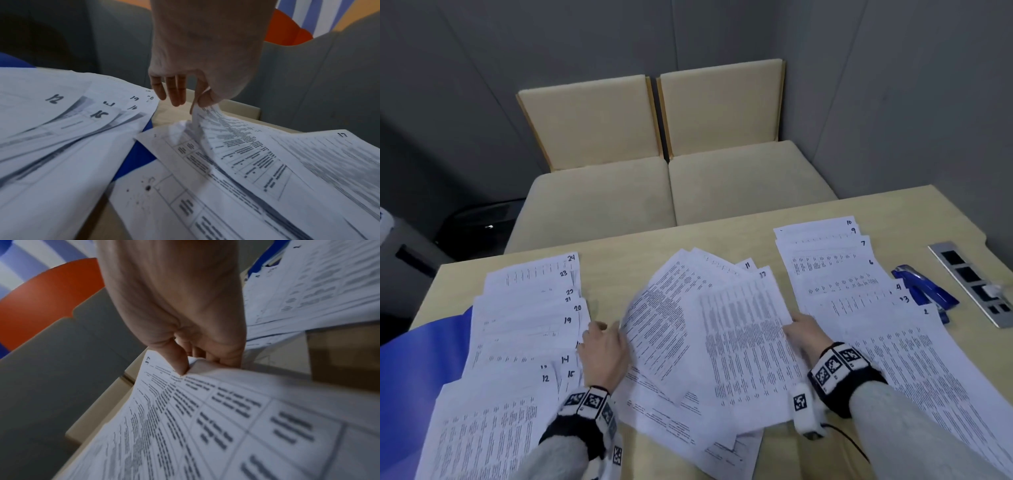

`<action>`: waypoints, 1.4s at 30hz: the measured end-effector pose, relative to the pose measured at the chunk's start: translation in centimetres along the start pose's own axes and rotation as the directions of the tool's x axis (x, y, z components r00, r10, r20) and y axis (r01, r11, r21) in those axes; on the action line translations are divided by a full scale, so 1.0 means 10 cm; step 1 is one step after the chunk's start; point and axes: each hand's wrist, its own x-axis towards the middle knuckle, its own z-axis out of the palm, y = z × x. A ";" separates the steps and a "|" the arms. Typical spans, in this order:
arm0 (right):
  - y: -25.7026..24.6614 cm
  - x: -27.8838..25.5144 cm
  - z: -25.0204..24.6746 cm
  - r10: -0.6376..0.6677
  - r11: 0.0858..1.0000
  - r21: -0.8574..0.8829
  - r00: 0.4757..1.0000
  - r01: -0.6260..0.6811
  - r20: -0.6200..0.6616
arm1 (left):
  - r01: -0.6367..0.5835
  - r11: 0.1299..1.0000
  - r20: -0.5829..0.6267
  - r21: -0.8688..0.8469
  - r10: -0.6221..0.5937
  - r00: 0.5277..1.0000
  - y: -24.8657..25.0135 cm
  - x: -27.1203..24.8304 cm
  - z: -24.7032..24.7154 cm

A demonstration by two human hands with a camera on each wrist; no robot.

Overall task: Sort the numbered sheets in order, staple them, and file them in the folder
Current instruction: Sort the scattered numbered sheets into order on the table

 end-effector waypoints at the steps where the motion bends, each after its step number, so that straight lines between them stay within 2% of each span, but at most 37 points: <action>1: -0.02 0.02 -0.03 0.030 0.995 0.091 0.999 -0.031 0.011 | -0.032 0.999 0.034 0.042 0.031 0.999 0.01 -0.04 0.00; 3: -0.09 0.04 -0.07 0.067 0.959 0.276 0.997 -0.072 0.029 | -0.024 0.989 0.129 0.149 0.005 0.992 0.05 -0.09 -0.03; 5: -0.16 -0.02 -0.04 0.066 0.921 0.379 0.996 -0.085 0.065 | 0.038 0.986 0.110 0.164 -0.057 0.992 0.10 -0.12 -0.09; 6: -0.19 -0.05 0.00 0.051 0.914 0.398 0.995 -0.082 0.088 | 0.051 0.995 0.024 0.087 -0.054 0.998 0.15 -0.12 -0.14; 8: -0.28 -0.16 0.12 -0.007 0.901 0.426 0.982 -0.076 0.190 | -0.033 0.991 -0.158 -0.130 0.012 0.987 0.25 -0.10 -0.21; 9: -0.31 -0.22 0.19 -0.038 0.893 0.442 0.967 -0.080 0.253 | -0.097 0.964 -0.154 -0.249 0.060 0.986 0.31 -0.08 -0.24; 10: -0.32 -0.26 0.27 -0.062 0.889 0.449 0.948 -0.090 0.312 | -0.117 0.913 -0.084 -0.391 0.091 0.992 0.35 -0.05 -0.23; 11: -0.32 -0.29 0.35 -0.073 0.881 0.460 0.931 -0.107 0.358 | -0.057 0.854 0.049 -0.517 0.096 0.994 0.38 -0.01 -0.19; 13: -0.29 -0.31 0.48 -0.058 0.883 0.447 0.911 -0.144 0.407 | 0.186 0.715 0.334 -0.674 0.071 0.940 0.42 0.04 -0.12; 14: -0.27 -0.29 0.52 -0.034 0.902 0.405 0.908 -0.152 0.417 | 0.288 0.627 0.418 -0.724 0.065 0.906 0.41 0.08 -0.07; 15: -0.25 -0.27 0.55 -0.007 0.923 0.353 0.911 -0.152 0.411 | 0.344 0.558 0.450 -0.755 0.058 0.891 0.40 0.09 -0.04; 16: -0.23 -0.21 0.55 0.022 0.939 0.313 0.932 -0.143 0.361 | 0.357 0.533 0.453 -0.767 0.056 0.890 0.39 0.08 -0.02; 18: -0.23 -0.01 0.47 0.058 0.944 0.316 0.990 -0.096 0.128 | 0.351 0.591 0.451 -0.726 0.025 0.892 0.34 0.09 0.02; 19: -0.26 0.08 0.40 0.070 0.945 0.319 0.998 -0.068 0.004 | 0.345 0.630 0.454 -0.696 0.014 0.891 0.32 0.09 0.03; 21: -0.34 0.27 0.28 0.096 0.956 0.287 0.988 -0.059 -0.118 | 0.343 0.688 0.474 -0.639 0.002 0.880 0.29 0.08 0.07; 25: -0.50 0.53 0.26 0.176 0.915 0.392 0.968 -0.094 -0.178 | 0.290 0.755 0.435 -0.588 -0.007 0.900 0.29 0.05 0.13; 27: -0.56 0.60 0.30 0.143 0.929 0.364 0.972 -0.067 -0.187 | 0.264 0.770 0.422 -0.581 0.007 0.907 0.29 0.04 0.14; 29: -0.64 0.55 0.32 0.053 0.956 0.294 0.976 0.011 -0.209 | 0.260 0.766 0.420 -0.587 0.014 0.908 0.30 0.03 0.13; 32: -0.70 0.41 0.28 -0.122 0.961 0.196 0.939 0.193 -0.323 | 0.267 0.753 0.422 -0.601 0.016 0.906 0.29 0.01 0.12; 35: -0.80 0.23 0.23 -0.309 0.900 0.174 0.866 0.401 -0.393 | 0.253 0.744 0.407 -0.618 0.027 0.913 0.26 0.01 0.14; 38: -0.89 0.13 0.10 -0.320 0.830 0.309 0.851 0.464 -0.417 | 0.240 0.748 0.391 -0.619 0.029 0.920 0.25 0.01 0.17; 40: -1.00 0.03 -0.05 -0.291 0.736 0.443 0.829 0.513 -0.477 | 0.232 0.746 0.379 -0.624 0.030 0.925 0.24 0.01 0.18; 42: -1.17 -0.12 -0.24 -0.324 0.647 0.411 0.720 0.642 -0.614 | 0.226 0.725 0.367 -0.650 0.039 0.929 0.24 0.00 0.18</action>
